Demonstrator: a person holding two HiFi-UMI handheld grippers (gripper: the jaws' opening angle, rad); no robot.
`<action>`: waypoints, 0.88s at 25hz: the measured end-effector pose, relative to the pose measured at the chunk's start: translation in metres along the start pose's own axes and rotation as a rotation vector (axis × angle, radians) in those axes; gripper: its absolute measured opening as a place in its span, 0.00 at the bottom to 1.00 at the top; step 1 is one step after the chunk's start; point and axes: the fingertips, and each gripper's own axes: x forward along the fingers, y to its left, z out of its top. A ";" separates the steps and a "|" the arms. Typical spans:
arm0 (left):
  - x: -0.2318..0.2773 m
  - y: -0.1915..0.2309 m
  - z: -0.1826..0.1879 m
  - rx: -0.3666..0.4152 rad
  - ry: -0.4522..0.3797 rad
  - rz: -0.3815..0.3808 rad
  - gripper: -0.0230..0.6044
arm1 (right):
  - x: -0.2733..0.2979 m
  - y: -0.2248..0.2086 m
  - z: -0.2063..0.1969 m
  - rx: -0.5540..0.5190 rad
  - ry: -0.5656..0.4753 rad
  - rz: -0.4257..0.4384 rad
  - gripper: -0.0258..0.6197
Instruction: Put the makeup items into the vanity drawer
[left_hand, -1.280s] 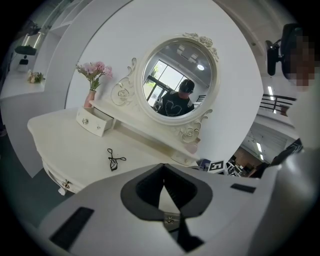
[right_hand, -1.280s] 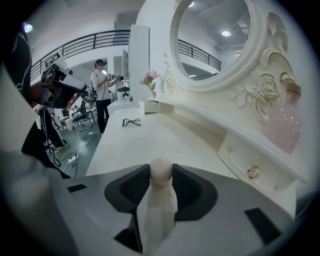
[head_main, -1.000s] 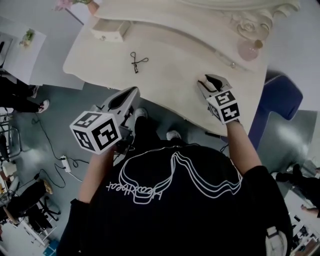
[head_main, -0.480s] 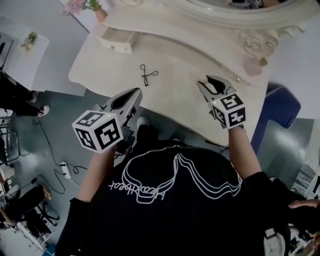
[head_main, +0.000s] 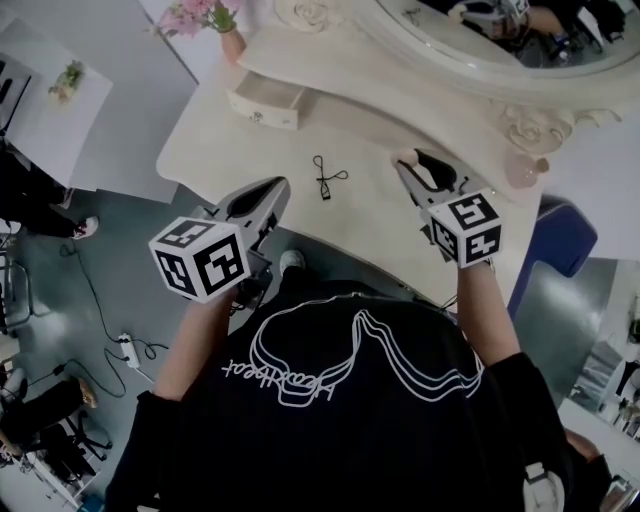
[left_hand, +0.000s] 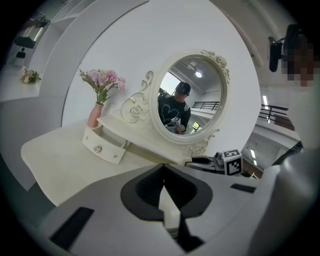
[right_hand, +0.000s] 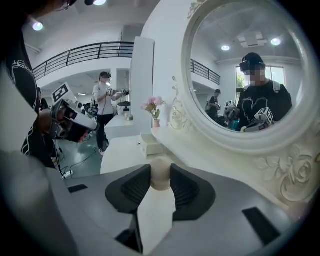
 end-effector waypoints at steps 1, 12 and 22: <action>-0.002 0.005 0.004 -0.001 -0.002 -0.005 0.05 | 0.004 0.003 0.009 0.000 -0.010 0.000 0.24; -0.023 0.062 0.038 -0.020 -0.004 -0.026 0.05 | 0.067 0.036 0.083 -0.031 -0.055 0.016 0.24; -0.037 0.118 0.055 -0.042 0.015 0.000 0.05 | 0.149 0.062 0.116 -0.031 -0.046 0.068 0.24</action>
